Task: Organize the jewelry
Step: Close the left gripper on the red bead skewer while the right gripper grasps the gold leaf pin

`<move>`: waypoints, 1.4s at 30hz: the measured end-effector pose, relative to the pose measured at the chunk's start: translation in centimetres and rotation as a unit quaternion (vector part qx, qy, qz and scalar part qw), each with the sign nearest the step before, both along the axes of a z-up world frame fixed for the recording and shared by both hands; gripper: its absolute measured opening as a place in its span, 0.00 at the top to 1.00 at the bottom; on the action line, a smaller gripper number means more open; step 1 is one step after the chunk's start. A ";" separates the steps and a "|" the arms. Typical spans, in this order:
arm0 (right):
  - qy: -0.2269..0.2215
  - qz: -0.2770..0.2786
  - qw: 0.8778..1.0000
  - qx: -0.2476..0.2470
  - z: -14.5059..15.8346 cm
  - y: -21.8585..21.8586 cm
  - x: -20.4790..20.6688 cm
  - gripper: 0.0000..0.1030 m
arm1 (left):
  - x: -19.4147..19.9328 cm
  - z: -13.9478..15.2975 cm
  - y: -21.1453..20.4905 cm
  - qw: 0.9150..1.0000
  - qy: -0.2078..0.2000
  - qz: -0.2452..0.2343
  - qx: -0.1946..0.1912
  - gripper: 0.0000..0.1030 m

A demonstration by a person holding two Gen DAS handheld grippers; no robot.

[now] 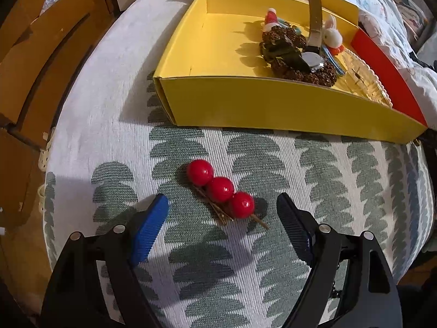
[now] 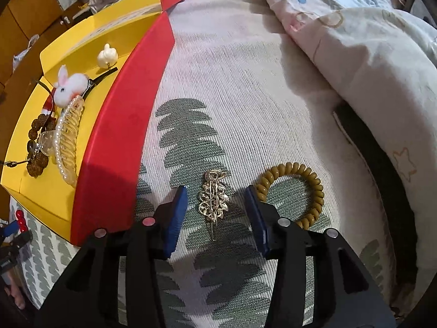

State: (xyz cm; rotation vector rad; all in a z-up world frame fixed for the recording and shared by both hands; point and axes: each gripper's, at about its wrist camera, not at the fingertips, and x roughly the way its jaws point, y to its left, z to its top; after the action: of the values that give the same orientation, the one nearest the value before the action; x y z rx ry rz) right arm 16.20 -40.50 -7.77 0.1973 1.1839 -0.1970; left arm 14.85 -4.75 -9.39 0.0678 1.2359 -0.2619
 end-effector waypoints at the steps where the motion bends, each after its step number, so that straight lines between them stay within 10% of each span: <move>1: -0.001 -0.002 1.000 0.001 -0.1 0.0 -0.1 0.55 | 0.2 -0.1 -0.1 1.000 0.001 0.001 0.002 0.21; 8: 0.000 -0.018 1.000 0.007 0.1 0.0 -0.5 0.62 | 0.4 -0.7 -1.2 1.000 -0.006 -0.002 0.023 0.21; 16: -0.001 -0.025 1.000 0.009 0.4 -0.2 -0.9 0.76 | 0.6 -0.6 -1.2 0.999 -0.017 -0.005 0.029 0.56; 42: -0.064 -0.019 0.997 0.046 6.4 1.3 -2.0 0.86 | -1.1 3.7 -0.8 0.998 -0.047 -0.022 -0.046 0.57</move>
State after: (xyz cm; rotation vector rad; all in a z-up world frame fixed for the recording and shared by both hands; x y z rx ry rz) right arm 14.20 -39.16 -1.40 0.3093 1.0634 -0.1609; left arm 13.71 -5.55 -5.68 0.0283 1.1278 -0.3498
